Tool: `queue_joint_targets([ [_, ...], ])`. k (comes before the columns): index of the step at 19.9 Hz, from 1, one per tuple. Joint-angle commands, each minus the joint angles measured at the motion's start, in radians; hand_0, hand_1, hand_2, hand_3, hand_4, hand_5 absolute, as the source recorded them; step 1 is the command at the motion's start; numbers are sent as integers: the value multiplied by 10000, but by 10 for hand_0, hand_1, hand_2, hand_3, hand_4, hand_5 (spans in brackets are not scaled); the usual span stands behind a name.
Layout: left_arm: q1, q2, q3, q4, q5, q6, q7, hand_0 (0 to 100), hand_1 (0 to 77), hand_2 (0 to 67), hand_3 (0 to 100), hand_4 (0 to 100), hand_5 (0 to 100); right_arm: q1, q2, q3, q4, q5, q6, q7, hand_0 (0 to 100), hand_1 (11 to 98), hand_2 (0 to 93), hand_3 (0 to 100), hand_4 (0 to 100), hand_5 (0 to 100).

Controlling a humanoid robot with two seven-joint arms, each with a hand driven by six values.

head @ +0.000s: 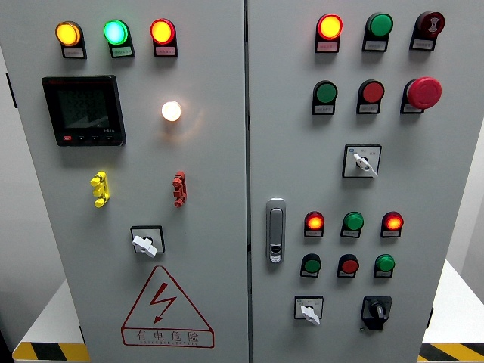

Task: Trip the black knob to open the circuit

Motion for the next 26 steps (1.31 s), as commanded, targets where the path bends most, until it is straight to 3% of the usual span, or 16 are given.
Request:
queue_joint_targets([
  [1, 0, -8, 0, 0, 0, 0, 0, 0, 31, 129, 214, 67, 16, 59, 0, 158, 45, -62, 9, -8, 805, 331, 68, 119, 79, 105],
  [7, 0, -8, 0, 0, 0, 0, 0, 0, 31, 129, 214, 67, 16, 59, 0, 647, 75, -427, 101, 7, 799, 333, 66, 118, 78, 103],
  [11, 0, 7, 0, 0, 0, 0, 0, 0, 31, 129, 214, 67, 16, 13, 0, 2701, 45, -2543, 178, -237, 796, 334, 65, 118, 77, 102],
  [13, 0, -8, 0, 0, 0, 0, 0, 0, 31, 129, 214, 67, 16, -17, 0, 3758, 44, -3462, 559, -436, 795, 334, 65, 118, 77, 101],
  [14, 0, 7, 0, 0, 0, 0, 0, 0, 33, 129, 214, 67, 16, -63, 0, 4918, 29, -4394, 881, -665, 795, 334, 65, 118, 77, 101],
  [16, 0, 7, 0, 0, 0, 0, 0, 0, 34, 129, 214, 67, 16, -64, -15, 6488, -138, -5854, 1311, -821, 794, 334, 65, 118, 77, 101],
  [18, 0, 7, 0, 0, 0, 0, 0, 0, 33, 129, 214, 67, 16, 180, 0, 6479, -734, -5983, 1405, -806, 794, 333, 65, 118, 77, 100],
  [22, 0, 7, 0, 0, 0, 0, 0, 0, 33, 129, 214, 67, 16, 626, 15, 6371, -1045, -5340, 1421, -698, 794, 332, 64, 115, 77, 100],
  [26, 0, 7, 0, 0, 0, 0, 0, 0, 32, 129, 214, 67, 16, 764, 15, 6571, -1121, -5323, 1406, -698, 794, 332, 64, 114, 77, 99],
])
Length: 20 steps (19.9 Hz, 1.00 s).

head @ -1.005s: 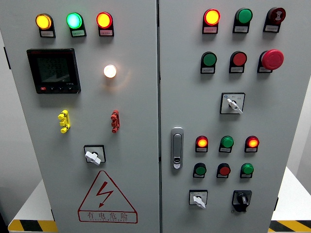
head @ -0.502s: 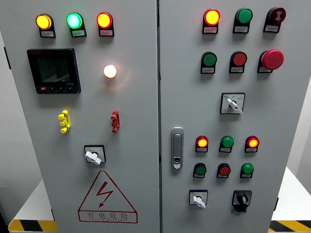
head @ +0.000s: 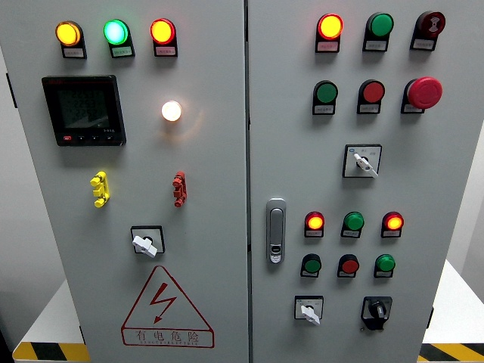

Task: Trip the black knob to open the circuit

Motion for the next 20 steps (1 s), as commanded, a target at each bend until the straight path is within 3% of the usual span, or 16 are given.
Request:
queue_joint_targets([
  [1, 0, 4, 0, 0, 0, 0, -3, 0, 32, 129, 214, 67, 16, 49, 3, 61, 23, 4, -15, -28, 793, 332, 64, 114, 77, 99],
  [6, 0, 4, 0, 0, 0, 0, -3, 0, 33, 129, 214, 67, 16, 3, 3, -843, 360, 417, -61, -59, 790, 335, 64, 111, 77, 99],
  [10, 0, 4, 0, 0, 0, 0, -3, 0, 33, 129, 214, 67, 16, 386, 3, 198, 24, 450, 61, 2, 792, 331, 62, 108, 72, 98],
  [12, 0, 4, 0, 0, 0, 0, -3, 0, 33, 129, 214, 67, 16, 540, 18, 869, -145, -8, 261, 2, 792, 331, 62, 109, 72, 98],
  [15, 0, 4, 0, 0, 0, 0, -3, 0, 33, 129, 214, 67, 16, 509, 49, 2726, -68, -2168, 719, 2, 791, 332, 61, 110, 72, 99],
  [20, 0, 4, 0, 0, 0, 0, 12, 0, 33, 129, 214, 67, 16, 494, 64, 2928, 743, -2557, 614, 17, 789, 335, 60, 108, 69, 99],
])
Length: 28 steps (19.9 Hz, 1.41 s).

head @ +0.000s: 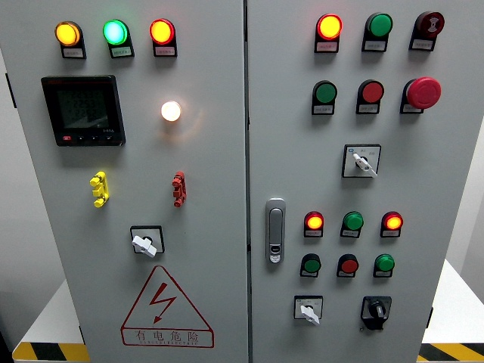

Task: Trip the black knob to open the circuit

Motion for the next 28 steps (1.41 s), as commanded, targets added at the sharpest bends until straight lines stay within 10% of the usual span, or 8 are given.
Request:
queue_joint_targets([
  [1, 0, 3, 0, 0, 0, 0, 15, 0, 33, 129, 214, 67, 16, -10, 7, 435, 332, -145, -62, 0, 789, 336, 60, 108, 69, 99],
  [12, 0, 3, 0, 0, 0, 0, -1, 0, 33, 129, 214, 67, 16, 5, 7, 4717, 4742, -3566, 367, 61, 748, 399, 60, 155, 102, 161],
  [21, 0, 3, 0, 0, 0, 0, -1, 0, 34, 129, 214, 67, 16, -271, 22, 4136, 11676, -3444, 154, -705, 798, 435, 55, 275, 235, 418],
  [28, 0, 3, 0, 0, 0, 0, -1, 0, 32, 129, 214, 67, 16, -241, 38, 3017, 14120, -3459, -1163, -875, 823, 439, 47, 339, 308, 487],
])
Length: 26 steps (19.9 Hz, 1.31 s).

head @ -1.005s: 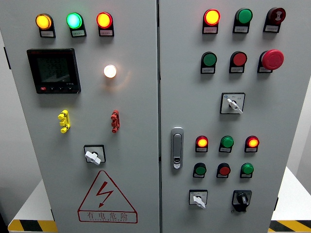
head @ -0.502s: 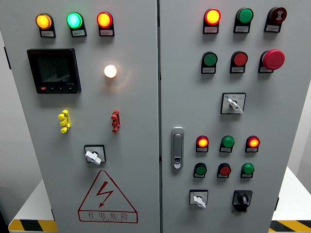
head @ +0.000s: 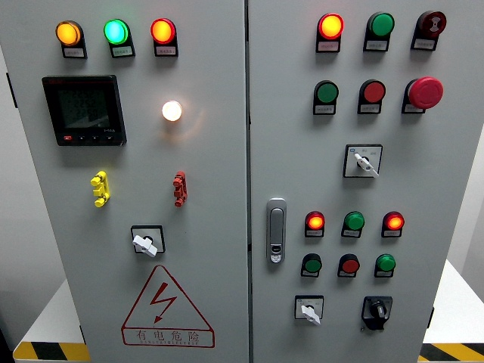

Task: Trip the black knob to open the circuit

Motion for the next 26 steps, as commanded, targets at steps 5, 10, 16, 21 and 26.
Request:
queue_joint_targets([
  [5, 0, 1, 0, 0, 0, 0, 0, 0, 32, 129, 214, 67, 16, 397, 62, -725, 1651, -146, -1003, -69, 829, 463, 41, 386, 388, 561],
  [10, 0, 1, 0, 0, 0, 0, 0, 0, 32, 129, 214, 67, 16, 1196, 62, -879, 1914, -468, -1387, -453, 831, 494, 38, 540, 589, 685],
  [16, 0, 1, 0, 0, 0, 0, 0, 0, 33, 129, 214, 67, 16, 1319, 62, -1248, 2006, -714, -1480, -453, 855, 491, 33, 810, 883, 961],
  [21, 0, 1, 0, 0, 0, 0, 0, 0, 32, 129, 214, 67, 16, 1610, 77, -1248, 1945, -714, -1511, -453, 872, 507, 29, 897, 965, 1000],
  [26, -15, -14, 0, 0, 0, 0, 0, 0, 32, 129, 214, 67, 16, 1825, 92, -1248, 1792, -714, -1511, -484, 898, 602, 26, 888, 944, 1000],
])
